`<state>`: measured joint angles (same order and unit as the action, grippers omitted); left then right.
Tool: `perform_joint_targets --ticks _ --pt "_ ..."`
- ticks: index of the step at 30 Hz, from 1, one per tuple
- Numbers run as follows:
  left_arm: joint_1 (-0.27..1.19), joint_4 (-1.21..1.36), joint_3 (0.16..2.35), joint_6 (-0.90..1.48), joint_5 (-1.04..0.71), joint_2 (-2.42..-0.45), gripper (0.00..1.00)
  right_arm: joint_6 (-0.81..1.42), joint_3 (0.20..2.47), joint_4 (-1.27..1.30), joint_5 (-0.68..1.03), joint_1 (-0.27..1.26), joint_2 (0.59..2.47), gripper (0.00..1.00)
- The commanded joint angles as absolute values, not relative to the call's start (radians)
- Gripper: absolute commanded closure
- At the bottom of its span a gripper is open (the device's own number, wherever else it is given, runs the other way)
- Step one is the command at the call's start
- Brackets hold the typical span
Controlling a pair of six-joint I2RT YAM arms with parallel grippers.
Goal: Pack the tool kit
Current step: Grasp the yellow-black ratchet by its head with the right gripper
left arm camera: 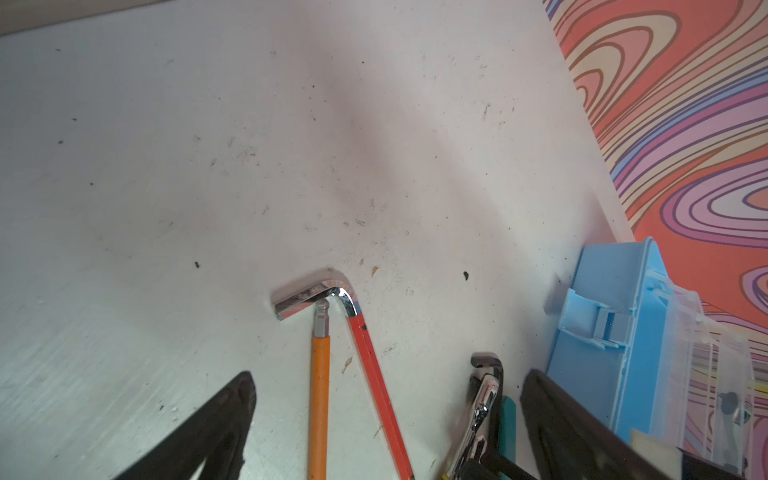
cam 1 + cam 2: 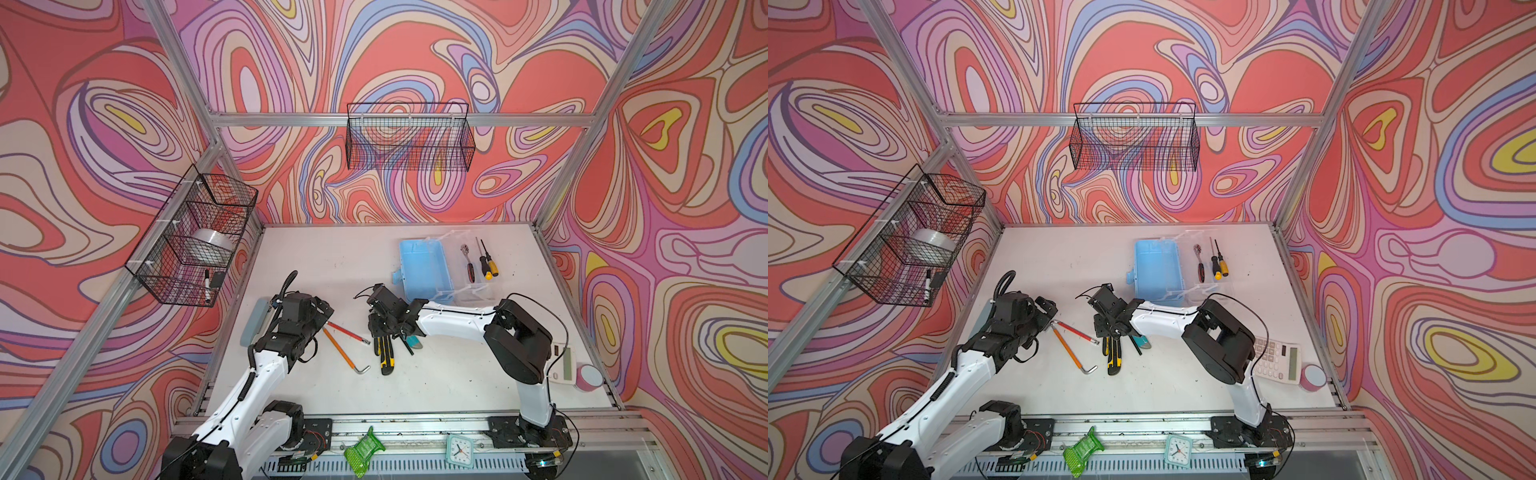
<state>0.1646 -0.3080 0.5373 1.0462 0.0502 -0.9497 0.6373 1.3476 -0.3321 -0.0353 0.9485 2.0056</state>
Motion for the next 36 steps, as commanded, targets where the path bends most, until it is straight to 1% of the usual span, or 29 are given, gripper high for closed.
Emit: perform_joint_targets --ticks 1,10,18,22,27,32,34,36 --pt "0.158 -0.372 0.525 1.032 0.065 -0.927 0.00 0.631 1.375 -0.362 -0.051 0.956 2.035 0.57" --pt "0.158 -0.363 0.470 1.035 0.050 -0.926 0.00 0.609 1.467 -0.416 -0.067 0.961 2.117 0.63" --pt "0.158 -0.390 0.480 1.010 0.061 -0.918 0.00 0.610 1.497 -0.436 -0.069 0.962 2.174 0.65" --pt "0.158 -0.415 0.494 0.999 0.076 -0.901 0.00 0.592 1.528 -0.462 -0.065 0.961 2.208 0.74" --pt "0.158 -0.451 0.495 0.987 0.093 -0.872 0.00 0.583 1.505 -0.458 -0.068 0.962 2.207 0.83" --pt "0.158 -0.485 0.505 0.970 0.111 -0.849 0.00 0.585 1.465 -0.404 -0.033 0.952 2.182 0.96" --pt "0.158 -0.495 0.504 0.965 0.116 -0.846 0.00 0.596 1.446 -0.362 -0.003 0.945 2.164 0.99" --pt "0.158 -0.500 0.505 0.963 0.116 -0.845 0.00 0.604 1.433 -0.326 0.014 0.939 2.143 1.00"
